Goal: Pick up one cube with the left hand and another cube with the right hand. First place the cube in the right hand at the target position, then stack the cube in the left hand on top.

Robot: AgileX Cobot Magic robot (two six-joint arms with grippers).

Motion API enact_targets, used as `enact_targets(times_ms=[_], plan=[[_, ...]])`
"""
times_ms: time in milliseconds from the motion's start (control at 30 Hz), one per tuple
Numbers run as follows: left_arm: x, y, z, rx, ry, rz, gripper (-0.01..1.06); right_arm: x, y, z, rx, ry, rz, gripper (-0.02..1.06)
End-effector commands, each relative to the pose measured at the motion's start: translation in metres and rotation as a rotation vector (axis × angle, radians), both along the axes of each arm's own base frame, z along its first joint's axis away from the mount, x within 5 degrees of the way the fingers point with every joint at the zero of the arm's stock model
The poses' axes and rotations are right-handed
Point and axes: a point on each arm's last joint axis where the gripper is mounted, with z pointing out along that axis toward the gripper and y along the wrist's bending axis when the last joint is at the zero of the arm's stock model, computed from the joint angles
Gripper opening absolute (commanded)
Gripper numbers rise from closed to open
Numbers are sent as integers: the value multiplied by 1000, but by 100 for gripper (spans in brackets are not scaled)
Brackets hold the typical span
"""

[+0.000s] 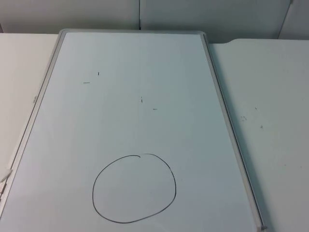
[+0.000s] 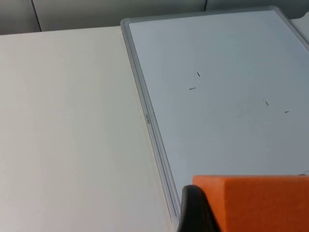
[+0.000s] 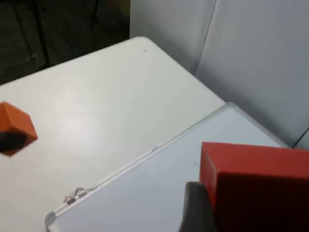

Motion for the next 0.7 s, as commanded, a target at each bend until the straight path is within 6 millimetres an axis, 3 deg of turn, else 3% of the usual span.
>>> enact_targets(times_ms=[0, 33, 167, 200, 300, 333, 500, 667], plan=[[0, -1, 1, -10, -13, -4, 11, -11, -18, -29, 47, -5, -15, 0], [0, -1, 1, -10, -13, -4, 11, -11, -18, -29, 47, -5, -15, 0], [0, -1, 1, -13, -13, -5, 11, -27, -34, -84, 79, 69, 1, 0], [0, -1, 1, -13, -13, -5, 11, -27, -34, -84, 79, 69, 1, 0], [0, -1, 1, -14, -19, -5, 11, -35, -43, -127, 70, 155, -20, 0], [0, -1, 1, -14, -19, -5, 11, -35, -43, -127, 70, 155, -20, 0], [0, -1, 1, -16, -18, -5, 11, -37, -41, -186, 4, 231, -17, 0], [0, -1, 1, -16, -18, -5, 11, -39, -40, -213, -4, 265, -8, 0]])
